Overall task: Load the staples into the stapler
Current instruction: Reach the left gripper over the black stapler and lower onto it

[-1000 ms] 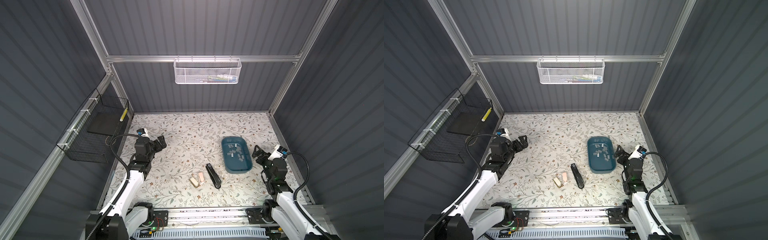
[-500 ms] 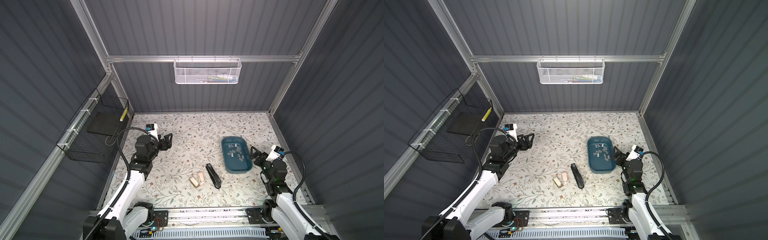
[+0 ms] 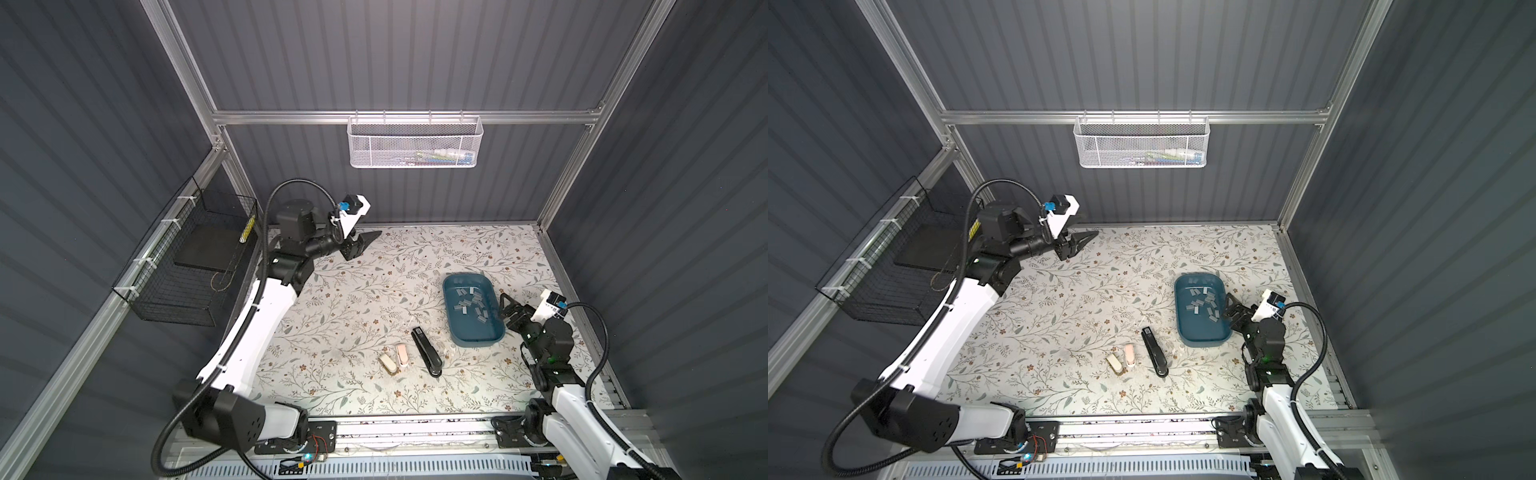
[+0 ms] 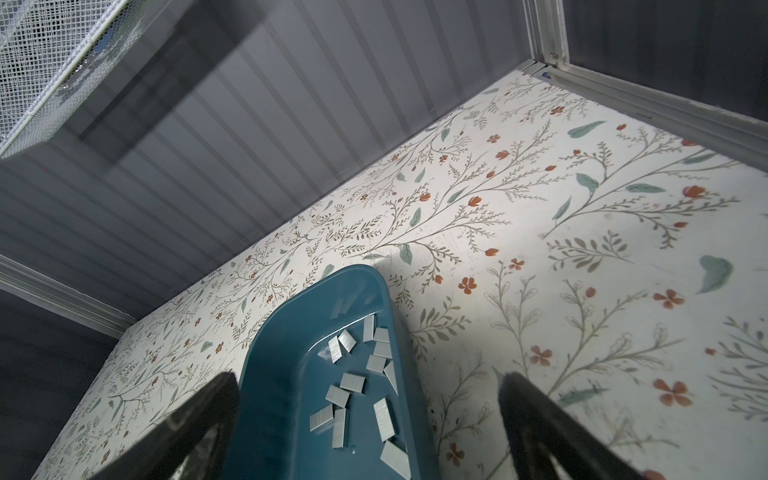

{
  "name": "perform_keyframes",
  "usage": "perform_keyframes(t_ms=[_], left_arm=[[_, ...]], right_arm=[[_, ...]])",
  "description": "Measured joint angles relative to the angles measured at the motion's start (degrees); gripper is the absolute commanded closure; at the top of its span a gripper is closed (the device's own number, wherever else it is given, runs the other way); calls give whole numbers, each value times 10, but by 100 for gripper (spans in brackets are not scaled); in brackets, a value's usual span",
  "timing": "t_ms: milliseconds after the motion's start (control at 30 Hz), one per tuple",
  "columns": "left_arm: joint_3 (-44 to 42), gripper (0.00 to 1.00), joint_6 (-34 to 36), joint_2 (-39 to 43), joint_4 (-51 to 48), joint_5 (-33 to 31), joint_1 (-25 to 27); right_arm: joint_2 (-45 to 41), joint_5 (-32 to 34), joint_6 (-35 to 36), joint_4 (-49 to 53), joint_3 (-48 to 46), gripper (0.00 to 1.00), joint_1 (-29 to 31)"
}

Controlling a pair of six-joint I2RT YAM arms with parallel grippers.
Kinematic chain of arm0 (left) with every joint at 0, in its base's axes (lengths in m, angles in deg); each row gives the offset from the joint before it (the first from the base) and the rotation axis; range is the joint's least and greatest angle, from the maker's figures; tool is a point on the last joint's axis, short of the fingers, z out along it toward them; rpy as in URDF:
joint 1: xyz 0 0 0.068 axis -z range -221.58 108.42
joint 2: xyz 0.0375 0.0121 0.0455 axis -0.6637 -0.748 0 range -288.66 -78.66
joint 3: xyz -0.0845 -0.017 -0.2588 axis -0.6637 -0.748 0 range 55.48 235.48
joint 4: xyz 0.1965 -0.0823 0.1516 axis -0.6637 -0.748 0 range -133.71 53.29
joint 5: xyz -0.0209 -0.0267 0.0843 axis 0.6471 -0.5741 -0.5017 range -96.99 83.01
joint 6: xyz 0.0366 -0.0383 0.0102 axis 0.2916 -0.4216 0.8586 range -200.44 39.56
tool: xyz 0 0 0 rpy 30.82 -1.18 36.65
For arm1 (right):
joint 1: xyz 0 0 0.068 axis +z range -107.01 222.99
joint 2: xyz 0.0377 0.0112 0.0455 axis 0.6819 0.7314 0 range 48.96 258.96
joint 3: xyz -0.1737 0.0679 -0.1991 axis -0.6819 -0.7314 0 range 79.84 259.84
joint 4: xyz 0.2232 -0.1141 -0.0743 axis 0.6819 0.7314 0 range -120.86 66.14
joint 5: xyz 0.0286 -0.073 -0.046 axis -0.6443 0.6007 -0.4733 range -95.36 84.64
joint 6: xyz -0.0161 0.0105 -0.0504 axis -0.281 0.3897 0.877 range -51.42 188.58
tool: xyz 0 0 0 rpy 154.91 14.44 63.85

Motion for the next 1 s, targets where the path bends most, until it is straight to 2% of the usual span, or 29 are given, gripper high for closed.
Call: perform_keyframes(t_ms=[133,233,367,467,533,700,833,1000], left_arm=[[1,44,96,-56,-66,12,51],[0,43,171,-86,-93,-12,108],[3,47,291,-152,-153,-130,226],[-6,47,340,-214,-177,-216,308],[-17,46,356,-236,-193,-250,342],[-36,38,380,-227,-201,-289,354],[-52,37,405,-195,-203,-289,359],[-82,38,438,-181,-210,-296,391]], right_arm=[[5,3,-2,0,0,1,0],[12,6,-4,0,0,1,0],[29,9,-4,0,0,1,0],[42,9,-4,-2,3,1,0],[54,12,-4,-4,6,1,0],[85,17,-4,-4,29,1,0],[85,14,-4,-3,35,1,0],[44,11,-4,-4,26,1,0]])
